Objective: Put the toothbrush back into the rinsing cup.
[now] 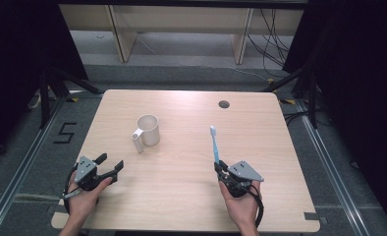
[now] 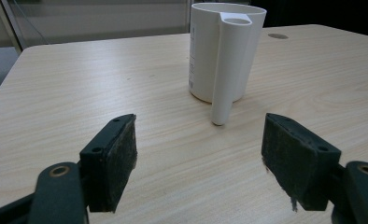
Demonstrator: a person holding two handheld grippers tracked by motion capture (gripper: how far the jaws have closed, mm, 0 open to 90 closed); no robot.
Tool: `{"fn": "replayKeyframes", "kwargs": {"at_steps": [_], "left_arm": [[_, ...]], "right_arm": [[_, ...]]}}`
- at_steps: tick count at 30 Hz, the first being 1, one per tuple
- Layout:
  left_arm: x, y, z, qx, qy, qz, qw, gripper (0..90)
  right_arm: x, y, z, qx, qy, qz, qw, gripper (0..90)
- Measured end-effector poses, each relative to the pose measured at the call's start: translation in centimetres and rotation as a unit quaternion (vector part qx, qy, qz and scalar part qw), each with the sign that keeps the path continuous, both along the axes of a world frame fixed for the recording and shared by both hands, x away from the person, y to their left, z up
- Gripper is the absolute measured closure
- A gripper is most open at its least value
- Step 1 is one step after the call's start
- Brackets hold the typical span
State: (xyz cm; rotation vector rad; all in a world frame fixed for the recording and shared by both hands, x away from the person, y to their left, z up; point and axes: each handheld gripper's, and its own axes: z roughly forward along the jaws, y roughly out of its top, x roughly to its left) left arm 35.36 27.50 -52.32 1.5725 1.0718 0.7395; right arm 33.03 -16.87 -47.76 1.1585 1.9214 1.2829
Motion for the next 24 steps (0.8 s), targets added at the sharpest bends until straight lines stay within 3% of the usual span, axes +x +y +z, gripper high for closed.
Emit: {"fn": "replayKeyframes", "kwargs": {"at_steps": [3, 6, 7, 12, 14, 17, 24], "left_arm": [[0.0, 0.1, 0.0, -0.005, 0.002, 0.0, 1.0, 26.0], [0.1, 0.2, -0.1, -0.011, -0.004, -0.003, 0.9999, 26.0], [0.1, 0.2, -0.1, -0.008, -0.004, -0.002, 1.0, 26.0], [0.0, 0.3, 0.1, -0.011, 0.002, 0.001, 0.9999, 26.0], [0.1, 0.1, 0.5, -0.019, -0.008, -0.006, 0.9998, 26.0], [-0.1, -0.1, 0.9, -0.024, -0.005, -0.011, 0.9996, 26.0], [-0.4, -1.9, 2.5, -0.042, -0.017, -0.05, 0.9977, 26.4]], "right_arm": [[-0.1, 0.2, 0.0, 0.019, -0.001, 0.002, 0.9998, 79.2], [0.0, 0.0, 0.0, 0.008, -0.016, -0.001, 0.9998, 79.2], [0.0, 0.2, 0.0, 0.02, -0.019, 0.004, 0.9996, 79.2], [0.0, 0.2, 0.0, 0.032, -0.017, 0.002, 0.9993, 79.3], [0.1, 0.2, 0.0, 0.027, -0.026, 0.003, 0.9993, 79.3], [0.1, 0.2, 0.1, 0.031, -0.028, 0.003, 0.9991, 79.3], [0.0, 0.5, 0.2, 0.039, -0.036, 0.003, 0.9986, 79.3]]}}
